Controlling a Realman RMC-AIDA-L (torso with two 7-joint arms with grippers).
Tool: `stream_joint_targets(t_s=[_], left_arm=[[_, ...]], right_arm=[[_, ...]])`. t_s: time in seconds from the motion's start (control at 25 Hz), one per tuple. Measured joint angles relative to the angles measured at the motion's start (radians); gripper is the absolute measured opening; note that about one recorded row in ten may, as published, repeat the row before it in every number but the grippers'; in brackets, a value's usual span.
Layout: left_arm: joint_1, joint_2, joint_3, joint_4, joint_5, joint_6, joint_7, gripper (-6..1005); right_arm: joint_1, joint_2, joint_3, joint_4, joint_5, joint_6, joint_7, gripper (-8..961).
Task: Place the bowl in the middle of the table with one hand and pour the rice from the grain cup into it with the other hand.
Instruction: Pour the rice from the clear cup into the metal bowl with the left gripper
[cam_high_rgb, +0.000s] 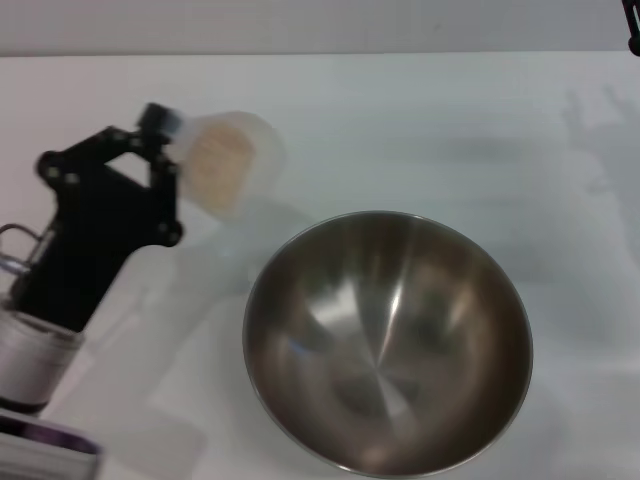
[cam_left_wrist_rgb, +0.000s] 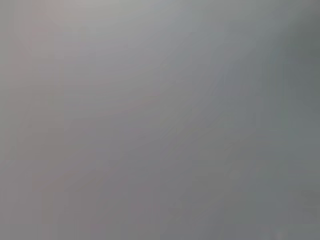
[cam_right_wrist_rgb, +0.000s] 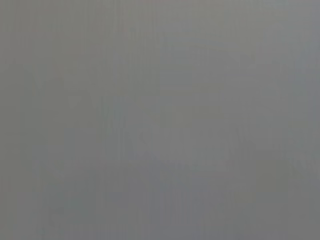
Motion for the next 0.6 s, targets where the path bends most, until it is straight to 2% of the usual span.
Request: stream_joint_targets(t_s=[0.24, 0.32, 0.36, 0.52, 0.6], left_arm=[[-0.057, -0.001, 0.088, 0.001, 0.001, 0.004, 0.277, 31], [-0.057, -0.001, 0.088, 0.001, 0.001, 0.004, 0.277, 32], [-0.080, -0.001, 0.123, 0.005, 0.003, 0.005, 0.425, 33], [-0.089, -0.001, 0.130, 0.005, 0.013, 0.006, 0.475, 34], [-0.114, 0.001, 0.124, 0.013, 0.076, 0.033, 0.594, 35]], right_arm=[[0.001, 0.000, 0.001, -0.006, -0.001, -0.001, 0.000, 515], [0.003, 0.001, 0.001, -0.008, -0.005, -0.002, 0.000, 515], [0.003, 0.001, 0.001, -0.009, -0.006, -0.003, 0.000, 515], [0.004, 0.001, 0.001, -0.011, -0.008, -0.004, 0.000, 515], [0.005, 0.000, 0.001, -0.009, -0.008, -0.004, 0.000, 515]])
